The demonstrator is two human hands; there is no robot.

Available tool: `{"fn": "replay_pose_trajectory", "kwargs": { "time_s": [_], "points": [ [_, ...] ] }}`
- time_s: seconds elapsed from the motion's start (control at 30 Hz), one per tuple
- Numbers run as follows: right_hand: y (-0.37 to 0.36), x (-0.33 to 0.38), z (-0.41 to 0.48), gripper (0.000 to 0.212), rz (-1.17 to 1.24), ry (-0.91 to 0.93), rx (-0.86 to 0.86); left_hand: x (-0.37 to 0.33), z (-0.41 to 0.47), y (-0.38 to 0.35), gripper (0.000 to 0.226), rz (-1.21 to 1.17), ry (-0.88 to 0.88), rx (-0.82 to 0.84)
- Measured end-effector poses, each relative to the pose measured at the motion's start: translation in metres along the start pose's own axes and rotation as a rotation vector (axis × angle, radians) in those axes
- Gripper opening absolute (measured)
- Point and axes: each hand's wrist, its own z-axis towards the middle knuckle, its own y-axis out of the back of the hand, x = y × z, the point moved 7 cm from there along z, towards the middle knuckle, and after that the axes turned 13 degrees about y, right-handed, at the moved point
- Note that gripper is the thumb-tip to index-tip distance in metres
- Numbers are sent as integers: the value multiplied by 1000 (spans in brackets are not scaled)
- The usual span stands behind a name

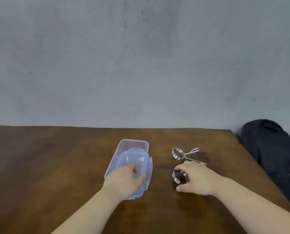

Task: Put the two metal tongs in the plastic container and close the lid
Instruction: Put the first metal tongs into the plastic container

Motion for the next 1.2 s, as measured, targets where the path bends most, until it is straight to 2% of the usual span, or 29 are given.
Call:
{"fn": "replay_pose_trajectory", "kwargs": {
  "time_s": [0.1,0.23,0.37,0.5,0.67,0.77,0.97,1.03,1.2],
  "points": [
    [-8,-2,2,80,-31,-25,16,-2,-3,-3,36,48,-50,-26],
    [-13,-5,4,67,-7,-58,-65,-4,-13,-1,25,106,-153,-53],
    [-17,-11,4,78,-82,-115,-40,-1,-23,4,41,189,-241,-103],
    [-13,-12,7,70,-203,-108,-38,2,-29,5,36,275,-402,-149],
    [-9,-19,-3,72,-26,-161,-49,14,-28,10,12,400,-439,-122],
    [10,-15,-10,68,75,-176,-137,18,-31,13,27,453,-419,-82],
    [69,21,-12,51,296,-104,-421,19,-34,5,28,414,-393,-15],
    [82,47,-6,50,285,-43,-375,17,-32,-1,31,372,-408,-5],
    [74,93,28,48,87,69,-154,3,-34,-11,36,254,-477,24]
  ]
}}
